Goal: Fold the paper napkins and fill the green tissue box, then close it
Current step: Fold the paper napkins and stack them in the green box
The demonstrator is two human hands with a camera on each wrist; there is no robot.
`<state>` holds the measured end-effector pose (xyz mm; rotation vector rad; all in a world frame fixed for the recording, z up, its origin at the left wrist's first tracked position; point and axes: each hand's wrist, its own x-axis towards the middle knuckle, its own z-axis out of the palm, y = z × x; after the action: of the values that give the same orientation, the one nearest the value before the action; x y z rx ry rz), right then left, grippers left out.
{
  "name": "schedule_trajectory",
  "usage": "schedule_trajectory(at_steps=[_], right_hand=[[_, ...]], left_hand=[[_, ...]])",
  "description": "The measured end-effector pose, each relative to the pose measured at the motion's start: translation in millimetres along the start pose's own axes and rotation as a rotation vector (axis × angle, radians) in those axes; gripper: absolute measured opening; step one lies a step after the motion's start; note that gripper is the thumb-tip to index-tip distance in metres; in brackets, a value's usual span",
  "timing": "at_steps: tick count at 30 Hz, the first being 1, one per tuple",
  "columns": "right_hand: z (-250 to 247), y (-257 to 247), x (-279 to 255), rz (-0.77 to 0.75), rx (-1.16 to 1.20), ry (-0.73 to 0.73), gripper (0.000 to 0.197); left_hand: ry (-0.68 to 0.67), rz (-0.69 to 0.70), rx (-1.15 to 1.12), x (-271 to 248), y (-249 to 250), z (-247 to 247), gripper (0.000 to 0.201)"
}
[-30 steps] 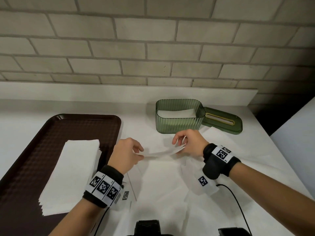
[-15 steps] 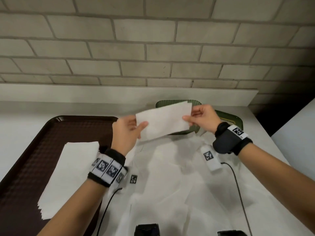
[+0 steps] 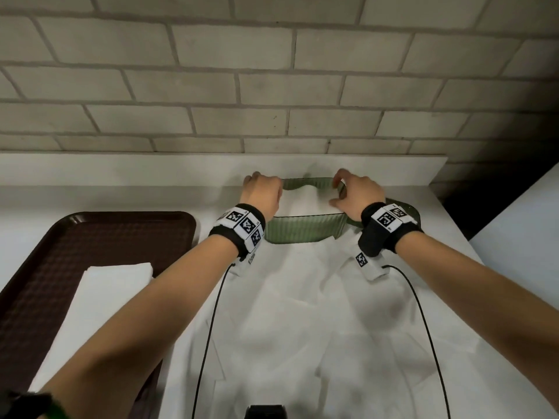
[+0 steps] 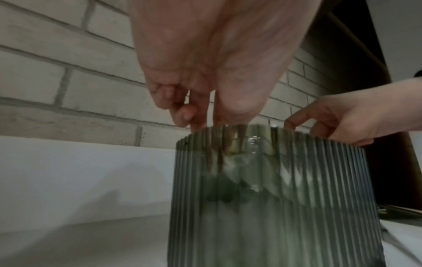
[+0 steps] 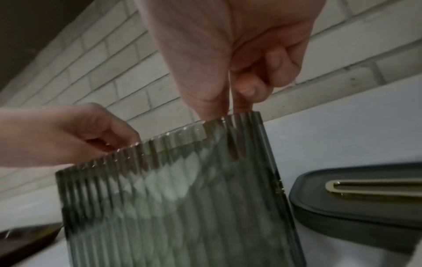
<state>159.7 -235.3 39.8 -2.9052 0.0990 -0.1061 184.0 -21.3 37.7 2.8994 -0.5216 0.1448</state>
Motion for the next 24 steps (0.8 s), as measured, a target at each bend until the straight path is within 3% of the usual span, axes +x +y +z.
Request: schedule_trajectory(at_steps=[3, 6, 9, 13, 15, 18, 21, 22, 24], right_hand=[[-2.0, -5.3, -4.6, -0.077, -0.108, 0.025, 0.023], [-2.6, -11.1, -6.7, -0.195, -0.131, 0.087, 0.041], [4.3, -20.3, -10.7, -0.298, -0.243, -0.105, 0.066], [11.3, -24.7, -16.7, -0.272, -0.285, -0.353, 0.084], [11.6, -23.2, -17.9, -0.256, -0.299, -0.378, 0.089], [3.1, -16.9, -20.4, -0.269, -0.207, -0.192, 0.088], [-8.3, -3.2, -34.4, -0.382, -0.014, 0.103, 0.052], [-12.6, 1.0, -42.4, -0.443, 0.066, 0.105, 0.042], [-15.3, 9.2, -61.9, -0.496, 0.122, -0.09, 0.032]], left_hand=[[-0.071, 0.007, 0.092, 2.4, -1.2, 3.3, 0.019], [-0.014, 0.062, 0.155, -2.3, 0.5, -0.9, 0.033], [-0.109, 0.149, 0.163, -7.9, 6.3, -5.6, 0.047], [-0.432, 0.092, 0.198, -11.3, 12.4, -2.0, 0.057], [-0.49, 0.046, 0.171, -14.2, 13.8, -0.5, 0.06], [-0.386, 0.024, 0.046, -21.8, 16.4, -7.7, 0.053], [-0.153, 0.066, -0.021, -34.6, 10.7, -10.3, 0.038], [-0.064, 0.101, -0.046, -41.3, 8.6, -9.6, 0.03], [0.074, 0.188, -0.133, -58.6, 7.9, -6.7, 0.018]])
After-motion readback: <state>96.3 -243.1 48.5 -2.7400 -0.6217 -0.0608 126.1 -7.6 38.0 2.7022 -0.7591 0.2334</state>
